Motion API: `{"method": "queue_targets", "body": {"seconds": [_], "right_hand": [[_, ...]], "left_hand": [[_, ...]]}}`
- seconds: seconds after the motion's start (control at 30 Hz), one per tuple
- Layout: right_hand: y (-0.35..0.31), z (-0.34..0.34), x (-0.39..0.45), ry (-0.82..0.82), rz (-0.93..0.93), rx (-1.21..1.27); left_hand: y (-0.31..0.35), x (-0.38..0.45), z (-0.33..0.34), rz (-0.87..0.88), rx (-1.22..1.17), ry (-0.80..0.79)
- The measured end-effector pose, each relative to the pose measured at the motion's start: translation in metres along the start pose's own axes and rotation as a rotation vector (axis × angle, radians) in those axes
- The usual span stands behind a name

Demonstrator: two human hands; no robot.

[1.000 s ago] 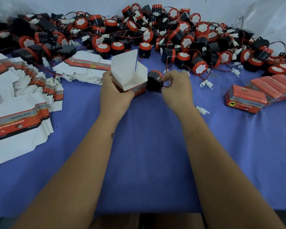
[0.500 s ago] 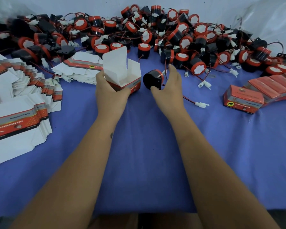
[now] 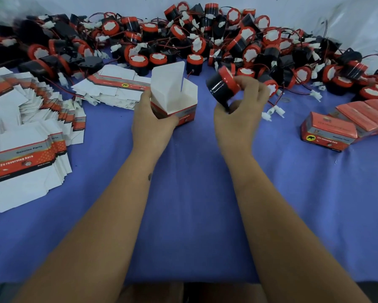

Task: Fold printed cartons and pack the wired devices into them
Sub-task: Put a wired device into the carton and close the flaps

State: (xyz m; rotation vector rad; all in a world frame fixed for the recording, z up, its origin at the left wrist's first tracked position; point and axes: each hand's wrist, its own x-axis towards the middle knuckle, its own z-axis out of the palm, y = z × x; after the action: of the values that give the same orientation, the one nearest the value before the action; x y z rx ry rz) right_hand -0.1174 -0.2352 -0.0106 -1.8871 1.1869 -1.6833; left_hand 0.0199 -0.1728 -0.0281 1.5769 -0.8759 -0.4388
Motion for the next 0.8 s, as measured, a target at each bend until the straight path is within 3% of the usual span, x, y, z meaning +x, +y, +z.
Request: {"method": "queue_targets", "body": {"seconds": [0.07, 0.17, 0.27, 0.57, 0.8], "right_hand": [[-0.011, -0.004, -0.003, 0.039, -0.201, -0.057], [-0.019, -0.005, -0.009, -0.058, -0.437, -0.237], [-0.019, -0.004, -0.015, -0.145, -0.568, -0.458], [-0.015, -0.004, -0.021, -0.171, -0.479, -0.565], [-0.011, -0.002, -0.019, -0.220, -0.458, -0.440]], "left_hand": [[0.003, -0.003, -0.001, -0.014, -0.037, -0.081], [0.001, -0.004, -0.002, -0.012, -0.042, -0.229], [0.000, -0.004, -0.002, 0.006, -0.033, -0.274], [0.002, -0.005, -0.002, -0.023, -0.104, -0.287], [0.002, -0.004, -0.002, -0.009, -0.109, -0.300]]}}
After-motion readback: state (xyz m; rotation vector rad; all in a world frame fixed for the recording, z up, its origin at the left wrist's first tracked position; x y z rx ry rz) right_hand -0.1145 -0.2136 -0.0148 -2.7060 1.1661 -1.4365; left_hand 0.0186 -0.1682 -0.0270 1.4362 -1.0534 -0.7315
